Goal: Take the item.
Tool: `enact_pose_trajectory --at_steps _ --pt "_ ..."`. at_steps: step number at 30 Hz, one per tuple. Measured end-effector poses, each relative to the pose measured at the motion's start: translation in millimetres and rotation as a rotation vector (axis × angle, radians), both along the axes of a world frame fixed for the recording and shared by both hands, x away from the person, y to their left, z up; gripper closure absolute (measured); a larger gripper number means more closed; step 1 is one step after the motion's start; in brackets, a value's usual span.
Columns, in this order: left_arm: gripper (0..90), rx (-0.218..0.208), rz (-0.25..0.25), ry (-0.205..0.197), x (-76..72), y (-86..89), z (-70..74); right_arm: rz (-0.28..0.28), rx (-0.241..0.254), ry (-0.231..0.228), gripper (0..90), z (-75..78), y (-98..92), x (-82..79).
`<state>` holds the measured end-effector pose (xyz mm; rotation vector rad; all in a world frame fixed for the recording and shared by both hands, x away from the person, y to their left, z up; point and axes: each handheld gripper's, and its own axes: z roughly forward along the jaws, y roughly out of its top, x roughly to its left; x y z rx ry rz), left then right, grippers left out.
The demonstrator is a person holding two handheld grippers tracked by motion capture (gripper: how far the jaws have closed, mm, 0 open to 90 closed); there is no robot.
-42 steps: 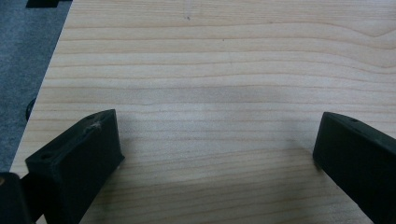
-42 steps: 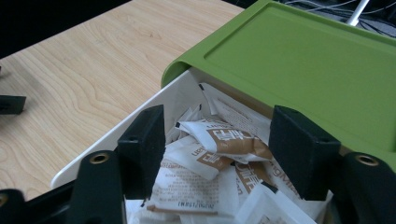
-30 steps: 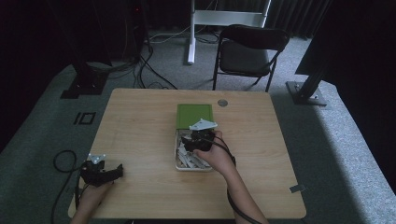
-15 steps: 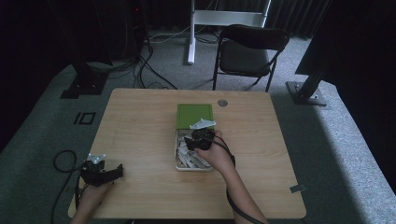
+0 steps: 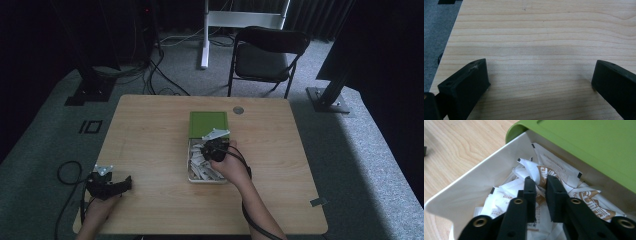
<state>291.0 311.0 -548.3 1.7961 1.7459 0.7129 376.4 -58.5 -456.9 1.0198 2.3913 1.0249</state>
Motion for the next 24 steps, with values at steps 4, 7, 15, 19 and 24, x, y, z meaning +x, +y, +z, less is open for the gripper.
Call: enact_pose_trajectory --at_steps 4,7,15,19,24 --pt "1.4 0.0 0.0 0.0 0.0 0.0 0.0 0.017 0.012 -0.009 83.0 2.5 -1.9 -3.2" --pt "1.4 -0.001 0.001 -0.001 0.0 -0.1 0.0 0.024 0.029 -0.011 84.4 5.2 -3.8 -6.5" --pt "1.4 0.001 -0.001 0.0 0.0 0.1 0.0 0.047 0.056 -0.02 85.4 10.5 -10.7 -16.3" --pt "1.4 0.002 -0.002 0.002 0.0 0.2 0.1 0.039 0.091 -0.023 86.2 14.4 -17.2 -19.1" --pt "1.4 0.002 -0.002 0.002 0.0 0.2 0.1 0.042 0.111 -0.037 87.4 21.3 -23.2 -24.8"
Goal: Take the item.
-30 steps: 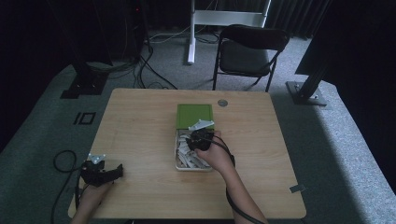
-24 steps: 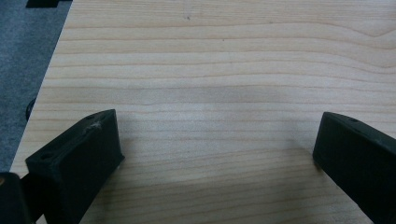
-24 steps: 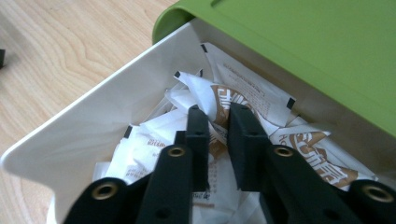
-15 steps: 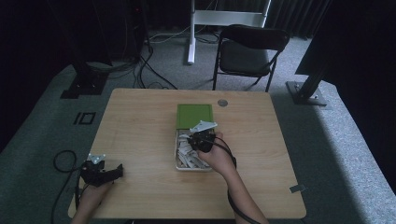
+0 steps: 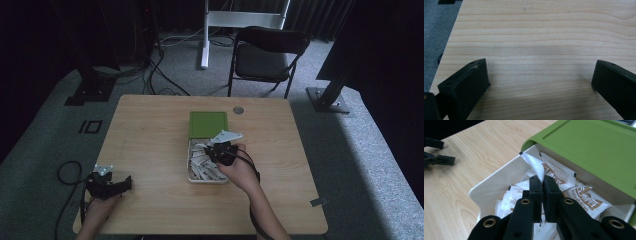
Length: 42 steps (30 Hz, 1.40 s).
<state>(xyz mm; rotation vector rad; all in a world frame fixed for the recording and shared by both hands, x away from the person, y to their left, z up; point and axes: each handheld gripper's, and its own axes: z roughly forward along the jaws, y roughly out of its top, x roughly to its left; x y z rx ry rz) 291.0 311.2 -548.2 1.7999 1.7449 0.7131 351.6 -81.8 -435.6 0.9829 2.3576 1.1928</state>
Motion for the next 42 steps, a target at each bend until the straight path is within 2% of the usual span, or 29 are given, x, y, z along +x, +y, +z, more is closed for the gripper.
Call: enact_pose_trajectory --at_steps 6,10,18,21,31,42 --pt "1.4 0.0 0.0 0.0 0.0 0.0 0.0 0.012 0.022 -0.027 87.9 8.7 -4.5 -8.7" --pt "1.4 0.0 0.0 0.0 0.0 0.0 0.0 0.025 0.025 -0.028 87.9 14.2 -6.7 -12.2" --pt "1.4 0.0 -0.001 0.003 -0.1 0.0 0.2 0.013 0.048 -0.05 88.0 22.4 -12.8 -14.5" --pt "1.4 0.0 -0.001 0.003 -0.1 0.1 0.2 0.018 0.049 -0.067 88.0 30.6 -16.4 -17.0" --pt "1.4 0.0 -0.001 0.003 -0.1 0.1 0.2 -0.041 0.06 -0.098 87.9 44.5 -42.2 -17.2" --pt "1.4 0.0 -0.001 0.002 -0.1 0.0 0.2 -0.113 0.065 -0.101 87.9 44.5 -73.2 -11.4"
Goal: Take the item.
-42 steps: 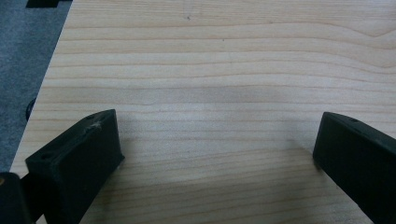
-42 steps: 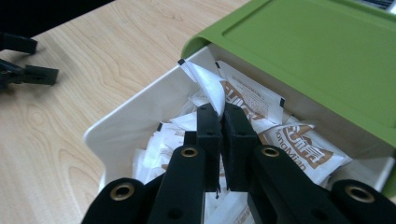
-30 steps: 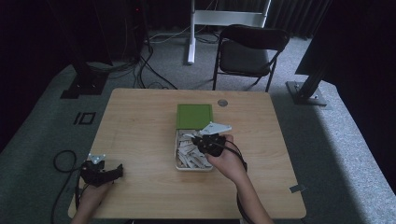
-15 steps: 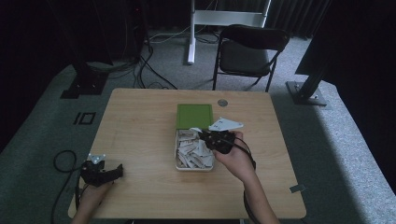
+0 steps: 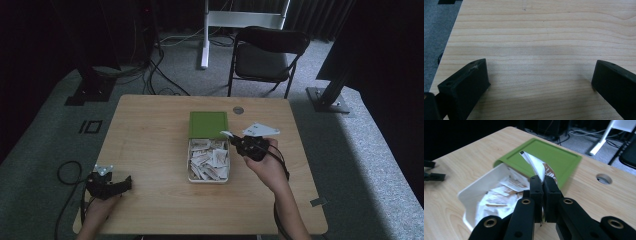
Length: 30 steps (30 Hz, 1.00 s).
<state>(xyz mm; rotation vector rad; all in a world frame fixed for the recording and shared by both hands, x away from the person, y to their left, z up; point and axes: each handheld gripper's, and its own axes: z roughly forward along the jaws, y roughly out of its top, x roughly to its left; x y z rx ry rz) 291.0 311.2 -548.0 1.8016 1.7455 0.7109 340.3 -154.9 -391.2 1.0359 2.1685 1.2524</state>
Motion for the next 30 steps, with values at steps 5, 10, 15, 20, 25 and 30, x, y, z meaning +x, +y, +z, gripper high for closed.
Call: enact_pose_trajectory --at_steps 5,10,15,20,25,30 --pt "1.4 -0.001 0.001 -0.002 0.1 -0.1 -0.1 -0.052 0.003 0.002 87.8 -5.0 -17.5 4.3" --pt "1.4 0.0 0.001 -0.001 0.0 -0.1 -0.1 -0.1 0.008 0.001 87.8 -11.3 -33.6 8.1" --pt "1.4 0.0 0.001 -0.001 0.1 -0.1 -0.1 -0.141 0.0 0.002 87.8 -18.8 -46.0 12.1" --pt "1.4 0.0 0.001 -0.001 0.0 -0.1 -0.1 -0.195 -0.001 0.014 87.7 -34.7 -60.4 18.7" --pt "1.4 0.0 0.001 -0.001 0.0 -0.1 -0.1 -0.252 -0.02 0.034 87.8 -52.4 -73.3 25.7" --pt "1.4 0.0 0.001 -0.001 0.0 -0.1 -0.1 -0.315 -0.03 0.048 87.7 -71.8 -84.4 36.4"
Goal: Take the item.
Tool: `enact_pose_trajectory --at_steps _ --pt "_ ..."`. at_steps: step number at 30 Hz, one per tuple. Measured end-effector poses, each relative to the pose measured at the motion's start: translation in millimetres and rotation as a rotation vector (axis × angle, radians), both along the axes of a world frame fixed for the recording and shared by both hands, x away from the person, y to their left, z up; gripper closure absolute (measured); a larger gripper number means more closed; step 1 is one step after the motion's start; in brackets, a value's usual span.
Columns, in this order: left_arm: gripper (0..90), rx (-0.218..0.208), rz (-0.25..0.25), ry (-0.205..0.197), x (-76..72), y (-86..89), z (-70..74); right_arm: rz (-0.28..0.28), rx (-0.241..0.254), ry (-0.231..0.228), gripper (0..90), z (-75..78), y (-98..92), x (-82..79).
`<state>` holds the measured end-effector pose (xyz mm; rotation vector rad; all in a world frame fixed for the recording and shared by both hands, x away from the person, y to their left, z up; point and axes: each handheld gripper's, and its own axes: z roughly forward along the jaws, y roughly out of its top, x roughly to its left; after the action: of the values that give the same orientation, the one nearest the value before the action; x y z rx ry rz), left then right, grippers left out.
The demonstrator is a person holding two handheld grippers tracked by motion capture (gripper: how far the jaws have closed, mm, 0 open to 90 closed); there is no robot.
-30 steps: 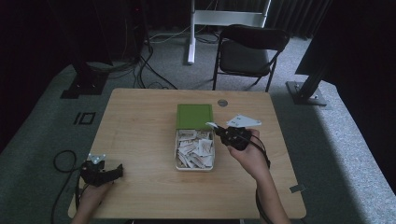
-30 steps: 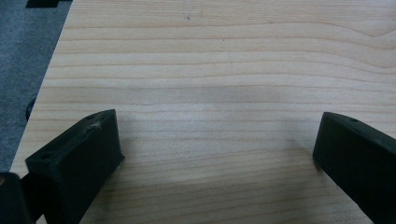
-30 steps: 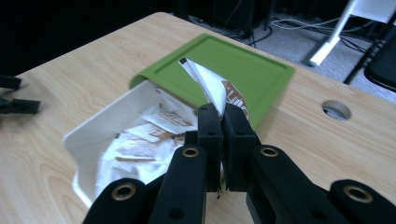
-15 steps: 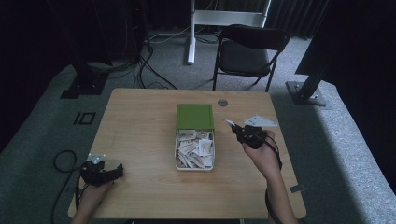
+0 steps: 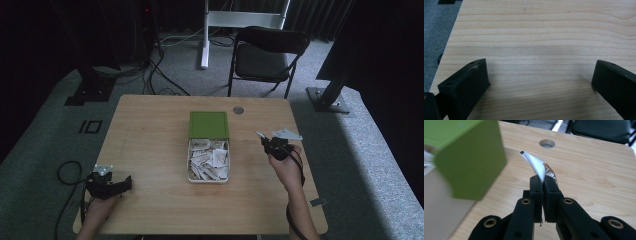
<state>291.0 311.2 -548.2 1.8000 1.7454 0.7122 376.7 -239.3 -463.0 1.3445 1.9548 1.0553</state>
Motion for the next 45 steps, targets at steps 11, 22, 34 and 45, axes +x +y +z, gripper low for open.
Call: enact_pose_trajectory --at_steps 11,22,34,45 --pt "1.4 0.0 0.0 0.0 0.0 0.0 0.0 -0.084 -0.028 0.009 87.6 -22.8 -12.1 24.7" --pt "1.4 0.0 0.0 0.0 0.0 0.0 0.0 -0.115 -0.034 0.089 87.6 -44.0 -12.7 48.4" --pt "1.4 0.0 0.0 0.0 0.0 0.0 0.0 -0.111 -0.05 0.127 87.6 -58.5 -2.6 63.1" --pt "1.4 0.0 0.0 0.0 0.0 0.0 0.0 -0.069 -0.007 0.14 69.0 -64.1 6.9 62.4"
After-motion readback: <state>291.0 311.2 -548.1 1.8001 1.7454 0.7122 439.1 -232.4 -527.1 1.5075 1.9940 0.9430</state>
